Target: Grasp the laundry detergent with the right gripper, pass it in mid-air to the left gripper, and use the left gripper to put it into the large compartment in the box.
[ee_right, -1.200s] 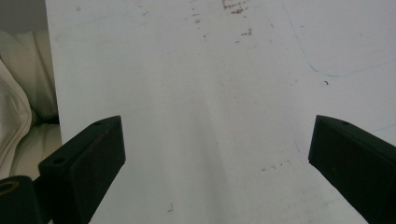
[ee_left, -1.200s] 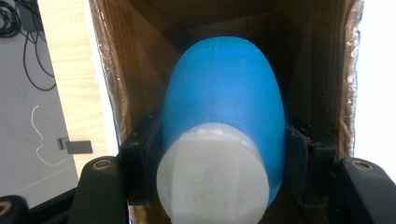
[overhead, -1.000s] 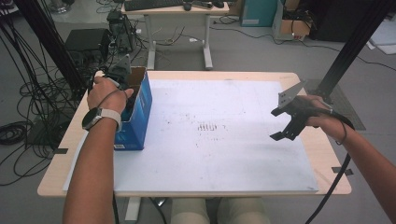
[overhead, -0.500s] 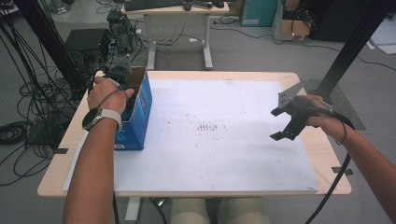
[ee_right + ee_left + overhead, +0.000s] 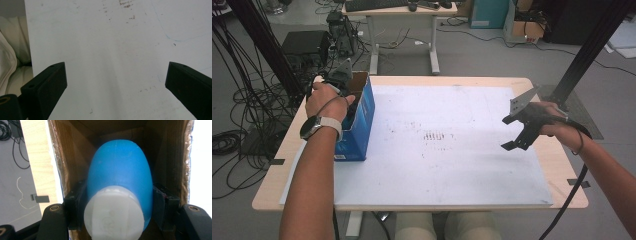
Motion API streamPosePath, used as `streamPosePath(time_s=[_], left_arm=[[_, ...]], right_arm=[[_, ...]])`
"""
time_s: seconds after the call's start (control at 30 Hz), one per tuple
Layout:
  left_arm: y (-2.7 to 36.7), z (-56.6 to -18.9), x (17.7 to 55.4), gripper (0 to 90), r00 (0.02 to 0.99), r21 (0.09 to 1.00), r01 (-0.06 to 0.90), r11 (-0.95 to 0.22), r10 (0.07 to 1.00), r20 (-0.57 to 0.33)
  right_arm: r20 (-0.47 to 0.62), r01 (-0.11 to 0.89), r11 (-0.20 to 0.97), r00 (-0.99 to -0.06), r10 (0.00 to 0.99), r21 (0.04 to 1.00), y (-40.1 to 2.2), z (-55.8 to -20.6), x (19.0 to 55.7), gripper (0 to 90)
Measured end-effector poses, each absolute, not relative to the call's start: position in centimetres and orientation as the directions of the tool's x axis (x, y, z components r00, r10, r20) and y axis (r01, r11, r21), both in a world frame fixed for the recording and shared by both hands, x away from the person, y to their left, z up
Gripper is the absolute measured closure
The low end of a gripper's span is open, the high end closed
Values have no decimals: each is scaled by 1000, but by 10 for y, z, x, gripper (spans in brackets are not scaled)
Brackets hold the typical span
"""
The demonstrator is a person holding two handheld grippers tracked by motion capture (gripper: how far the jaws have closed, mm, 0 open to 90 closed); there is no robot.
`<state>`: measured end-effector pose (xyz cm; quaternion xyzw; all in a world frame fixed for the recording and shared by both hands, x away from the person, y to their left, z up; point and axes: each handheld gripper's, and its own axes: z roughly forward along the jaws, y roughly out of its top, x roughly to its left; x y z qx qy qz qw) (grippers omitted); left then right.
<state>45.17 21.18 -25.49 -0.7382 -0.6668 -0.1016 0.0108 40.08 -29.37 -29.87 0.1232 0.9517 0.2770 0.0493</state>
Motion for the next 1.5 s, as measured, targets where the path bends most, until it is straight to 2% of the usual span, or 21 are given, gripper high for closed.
streamPosePath(time_s=[0.5, 0.8, 1.17, 1.5], left_arm=[[213, -255, 451, 380, 90, 140, 984, -112, 984, 155], [216, -254, 450, 373, 88, 150, 983, -106, 988, 123], [222, -248, 447, 240, 87, 156, 982, -102, 991, 98], [226, -231, 442, 173, 84, 198, 976, -94, 995, 60]], right_arm=[[-12, 236, 817, -958, 285, 527, -294, -298, 399, 38], [-24, 207, 817, -965, 260, 538, -293, -299, 401, 38], [-16, 225, 821, -962, 274, 524, -292, -298, 399, 39], [-25, 214, 821, -963, 267, 529, -290, -296, 397, 39]])
